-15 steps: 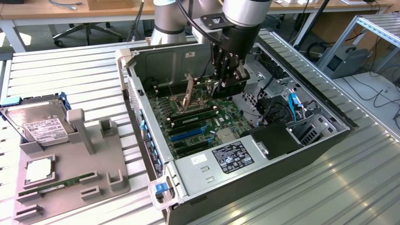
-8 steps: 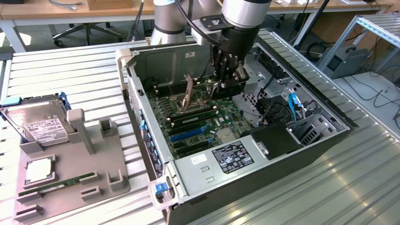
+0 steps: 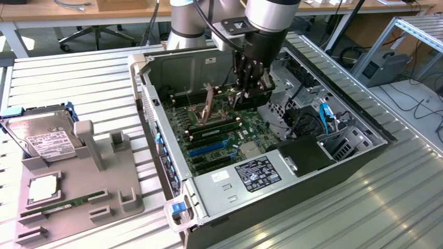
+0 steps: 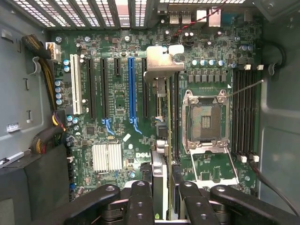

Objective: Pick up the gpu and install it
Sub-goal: 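Insert the gpu into the slot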

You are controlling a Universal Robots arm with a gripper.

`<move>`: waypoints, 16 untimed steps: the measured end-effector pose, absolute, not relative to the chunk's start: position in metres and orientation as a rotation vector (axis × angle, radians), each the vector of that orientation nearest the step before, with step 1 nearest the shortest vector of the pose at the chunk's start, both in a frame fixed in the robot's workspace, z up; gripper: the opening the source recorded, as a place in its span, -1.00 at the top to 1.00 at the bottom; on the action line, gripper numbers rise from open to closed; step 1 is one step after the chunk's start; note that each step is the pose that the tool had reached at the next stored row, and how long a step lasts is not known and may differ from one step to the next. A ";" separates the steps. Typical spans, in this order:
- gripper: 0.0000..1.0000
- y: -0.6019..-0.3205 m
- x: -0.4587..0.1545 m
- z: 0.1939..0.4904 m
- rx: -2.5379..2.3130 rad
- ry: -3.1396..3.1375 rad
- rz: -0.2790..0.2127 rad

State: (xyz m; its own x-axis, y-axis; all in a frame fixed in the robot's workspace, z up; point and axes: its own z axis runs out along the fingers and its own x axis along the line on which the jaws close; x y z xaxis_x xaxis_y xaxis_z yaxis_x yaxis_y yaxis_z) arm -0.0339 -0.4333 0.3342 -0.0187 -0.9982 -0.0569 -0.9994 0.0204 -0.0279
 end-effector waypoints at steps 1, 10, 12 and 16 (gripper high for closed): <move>0.47 -0.433 -0.034 0.334 -2.157 2.200 0.031; 0.47 -0.433 -0.034 0.331 -2.157 2.200 0.031; 0.47 -0.433 -0.034 0.330 -2.157 2.200 0.031; 0.47 -0.433 -0.034 0.329 -2.157 2.200 0.031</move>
